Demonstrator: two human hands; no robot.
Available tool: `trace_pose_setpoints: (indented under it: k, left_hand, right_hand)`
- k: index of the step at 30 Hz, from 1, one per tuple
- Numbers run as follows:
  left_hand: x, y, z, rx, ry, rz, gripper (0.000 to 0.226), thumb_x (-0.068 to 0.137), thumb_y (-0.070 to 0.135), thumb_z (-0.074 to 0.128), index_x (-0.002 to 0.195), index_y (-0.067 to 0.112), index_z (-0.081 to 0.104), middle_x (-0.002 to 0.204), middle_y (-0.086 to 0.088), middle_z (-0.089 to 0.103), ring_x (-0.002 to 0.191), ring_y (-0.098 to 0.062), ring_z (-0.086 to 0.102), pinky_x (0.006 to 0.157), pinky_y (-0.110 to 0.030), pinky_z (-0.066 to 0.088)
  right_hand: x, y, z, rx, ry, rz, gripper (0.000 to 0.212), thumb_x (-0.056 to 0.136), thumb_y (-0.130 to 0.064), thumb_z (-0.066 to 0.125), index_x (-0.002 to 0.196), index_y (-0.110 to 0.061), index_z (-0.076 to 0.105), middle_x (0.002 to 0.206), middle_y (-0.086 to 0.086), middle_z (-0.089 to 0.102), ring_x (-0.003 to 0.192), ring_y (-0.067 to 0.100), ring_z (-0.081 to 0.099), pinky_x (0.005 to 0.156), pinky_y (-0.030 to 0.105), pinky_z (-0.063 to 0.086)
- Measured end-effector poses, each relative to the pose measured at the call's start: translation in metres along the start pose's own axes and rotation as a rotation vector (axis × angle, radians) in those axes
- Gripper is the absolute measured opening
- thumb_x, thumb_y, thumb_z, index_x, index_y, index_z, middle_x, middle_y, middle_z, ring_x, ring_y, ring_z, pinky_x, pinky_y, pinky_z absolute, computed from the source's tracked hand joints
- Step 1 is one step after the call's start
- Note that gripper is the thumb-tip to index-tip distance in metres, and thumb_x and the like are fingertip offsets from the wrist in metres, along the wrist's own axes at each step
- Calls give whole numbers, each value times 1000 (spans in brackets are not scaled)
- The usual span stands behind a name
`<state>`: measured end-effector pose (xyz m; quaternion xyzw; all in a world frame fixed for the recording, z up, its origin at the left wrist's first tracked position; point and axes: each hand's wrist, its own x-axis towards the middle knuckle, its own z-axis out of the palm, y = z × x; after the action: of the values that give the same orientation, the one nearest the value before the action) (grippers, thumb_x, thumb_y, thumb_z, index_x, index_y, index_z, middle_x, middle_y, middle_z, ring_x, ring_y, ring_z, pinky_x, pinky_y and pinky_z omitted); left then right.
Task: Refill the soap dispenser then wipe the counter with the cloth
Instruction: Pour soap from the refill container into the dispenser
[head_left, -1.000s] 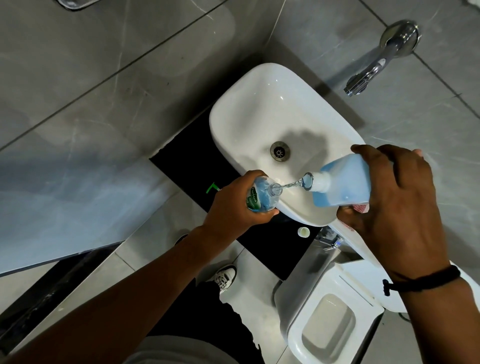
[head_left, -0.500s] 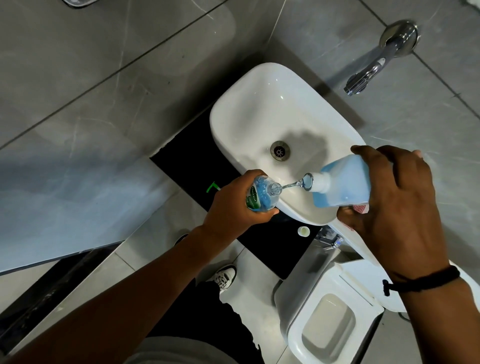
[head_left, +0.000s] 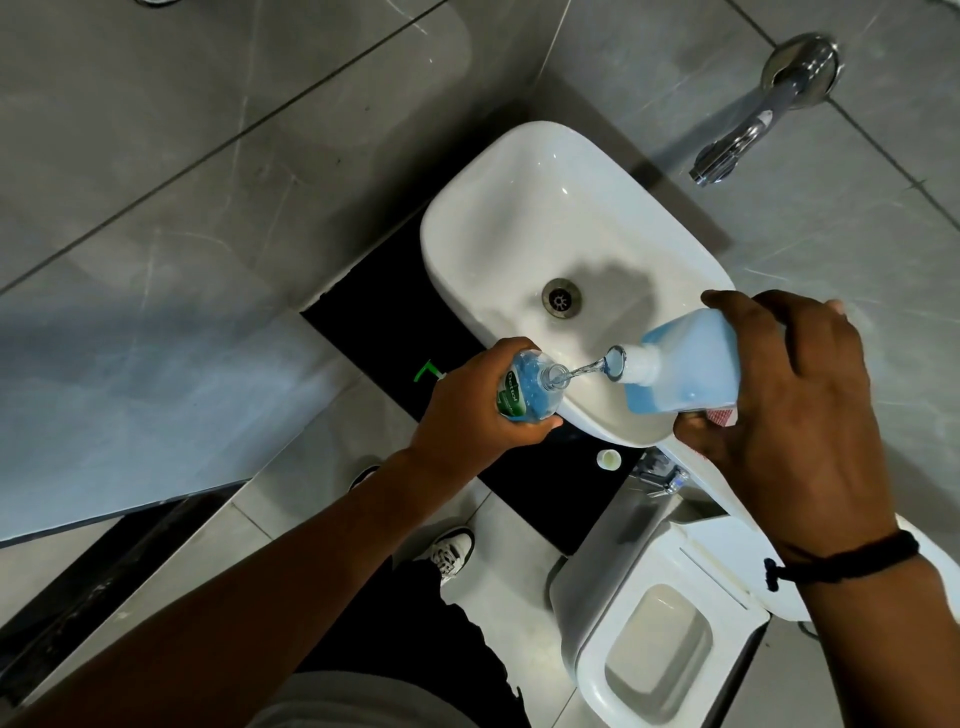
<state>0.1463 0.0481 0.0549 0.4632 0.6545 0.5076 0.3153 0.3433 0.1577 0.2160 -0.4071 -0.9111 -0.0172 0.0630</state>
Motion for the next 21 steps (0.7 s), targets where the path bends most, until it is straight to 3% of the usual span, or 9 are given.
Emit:
trace_pose_setpoints:
  k: [12,15,17,19,21]
  left_hand:
    - [1,8,4,16,-8,2,70,74,37,101,129,12,66,116,2,77,111,-12,76,92,-33,65]
    - [1,11,3,14,-11,-3,70,74,36,101,130,14,66,117,6,78,111,-9,75,94,-30,64]
    - [1,11,0,30,-2,-11,72,72,36,101,132,16,66,118,9,78,110,-6,74,95,-18,60]
    - [1,10,-2,57,19,-13,75,70,38,102,132,16,66,114,13,76,110,-1,70,92,-5,53]
    - [0,7,-6,40,35,-44,74,68,35,102,131,18,66,110,17,72,108,0,68,91,-5,52]
  right_hand:
    - [-13,-5,31,108,15,65,98,57,-14,91,145,-11,49,134,21,50,124,41,44,114,62,38]
    - [-18,-17,47,256,30,145,94,57,-18,89,143,-12,51,130,16,54,121,35,47,108,44,40]
    - [-20,-29,60,404,50,209,89,56,-21,92,137,-13,55,126,10,59,117,32,53,102,33,40]
    - [-25,-41,73,644,108,307,82,57,-24,94,130,-19,57,121,0,63,113,24,61,96,36,51]
    - [-32,-56,85,861,184,427,80,61,-23,95,129,-30,54,120,-16,62,113,11,64,90,27,57]
